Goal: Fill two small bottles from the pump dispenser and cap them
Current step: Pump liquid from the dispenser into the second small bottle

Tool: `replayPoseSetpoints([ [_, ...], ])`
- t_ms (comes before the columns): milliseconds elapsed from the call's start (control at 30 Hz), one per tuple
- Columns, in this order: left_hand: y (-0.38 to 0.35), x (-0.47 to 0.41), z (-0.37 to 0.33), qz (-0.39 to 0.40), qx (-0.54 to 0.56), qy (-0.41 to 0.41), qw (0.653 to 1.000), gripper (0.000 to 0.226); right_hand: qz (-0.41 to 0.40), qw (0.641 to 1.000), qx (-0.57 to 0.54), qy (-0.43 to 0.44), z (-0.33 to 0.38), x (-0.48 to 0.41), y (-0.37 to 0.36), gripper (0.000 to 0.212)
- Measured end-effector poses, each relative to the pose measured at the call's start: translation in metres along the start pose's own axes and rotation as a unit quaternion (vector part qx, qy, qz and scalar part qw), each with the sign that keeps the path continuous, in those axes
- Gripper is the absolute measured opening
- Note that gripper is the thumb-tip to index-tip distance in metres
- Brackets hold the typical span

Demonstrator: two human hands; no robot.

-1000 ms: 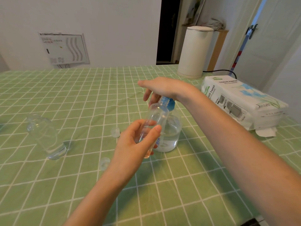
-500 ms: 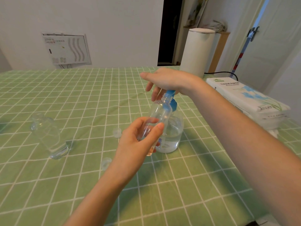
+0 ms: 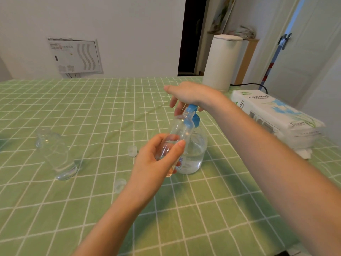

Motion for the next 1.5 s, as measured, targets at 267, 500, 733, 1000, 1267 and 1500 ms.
replayPoseSetpoints([
  [267,0.001,0.002,0.004,-0.002,-0.002,0.005,1.000,0.038,0.021,1.000,0.004,-0.007,-0.003,-0.001,-0.011,0.041],
  [500,0.001,0.002,0.004,-0.004,-0.003,0.003,1.000,0.038,-0.016,0.998,-0.065,0.010,-0.006,-0.003,-0.010,0.035],
  [733,-0.001,-0.001,-0.001,-0.005,0.008,-0.006,1.000,0.034,-0.096,0.991,-0.074,0.064,0.002,0.002,0.013,0.037],
  [1000,0.000,-0.001,-0.001,-0.008,0.008,-0.007,1.000,0.034,-0.013,0.998,-0.060,0.019,0.000,0.002,-0.002,0.039],
  [1267,0.000,0.001,0.001,-0.010,-0.003,-0.002,1.000,0.037,0.019,0.999,-0.031,0.005,-0.005,0.001,-0.012,0.037],
  [1500,0.001,0.001,0.001,-0.012,-0.006,0.008,1.000,0.038,0.019,0.999,-0.047,0.006,-0.006,0.000,-0.015,0.034],
])
Point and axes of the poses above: each hand's wrist, its own x-axis away from the middle knuckle, its own y-axis out of the back of the hand, z = x × y, the point moved 4 cm from there along -x, towards the middle knuckle
